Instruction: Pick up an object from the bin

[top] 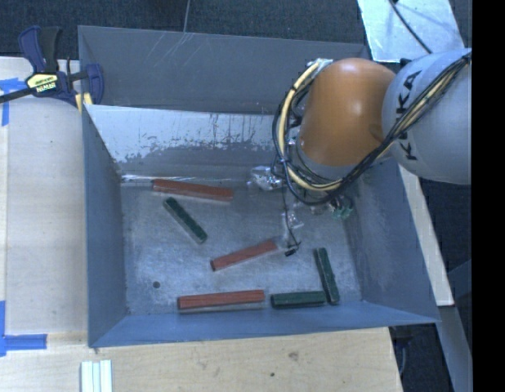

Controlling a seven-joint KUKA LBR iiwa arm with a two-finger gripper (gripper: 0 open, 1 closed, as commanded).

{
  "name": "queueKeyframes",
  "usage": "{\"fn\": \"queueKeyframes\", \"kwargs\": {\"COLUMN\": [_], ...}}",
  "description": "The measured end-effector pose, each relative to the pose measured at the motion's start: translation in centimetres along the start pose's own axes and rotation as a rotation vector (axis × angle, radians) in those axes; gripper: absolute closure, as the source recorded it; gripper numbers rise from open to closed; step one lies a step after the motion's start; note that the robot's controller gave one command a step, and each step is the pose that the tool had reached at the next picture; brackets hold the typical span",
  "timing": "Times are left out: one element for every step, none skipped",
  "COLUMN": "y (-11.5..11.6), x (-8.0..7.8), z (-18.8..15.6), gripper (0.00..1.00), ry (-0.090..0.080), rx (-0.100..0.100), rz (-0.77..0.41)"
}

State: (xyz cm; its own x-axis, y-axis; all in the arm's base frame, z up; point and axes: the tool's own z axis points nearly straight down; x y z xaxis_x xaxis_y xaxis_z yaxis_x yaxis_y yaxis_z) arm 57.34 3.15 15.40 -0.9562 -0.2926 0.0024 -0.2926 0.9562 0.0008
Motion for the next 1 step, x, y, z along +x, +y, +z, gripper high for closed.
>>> {"fn": "queueKeyframes", "kwargs": {"y": [-0.23], "x": [-0.61], "z": [0.86], "gripper": [0.00], "ry": [-0.006], "rx": [0.001], "rz": [0.006]}}
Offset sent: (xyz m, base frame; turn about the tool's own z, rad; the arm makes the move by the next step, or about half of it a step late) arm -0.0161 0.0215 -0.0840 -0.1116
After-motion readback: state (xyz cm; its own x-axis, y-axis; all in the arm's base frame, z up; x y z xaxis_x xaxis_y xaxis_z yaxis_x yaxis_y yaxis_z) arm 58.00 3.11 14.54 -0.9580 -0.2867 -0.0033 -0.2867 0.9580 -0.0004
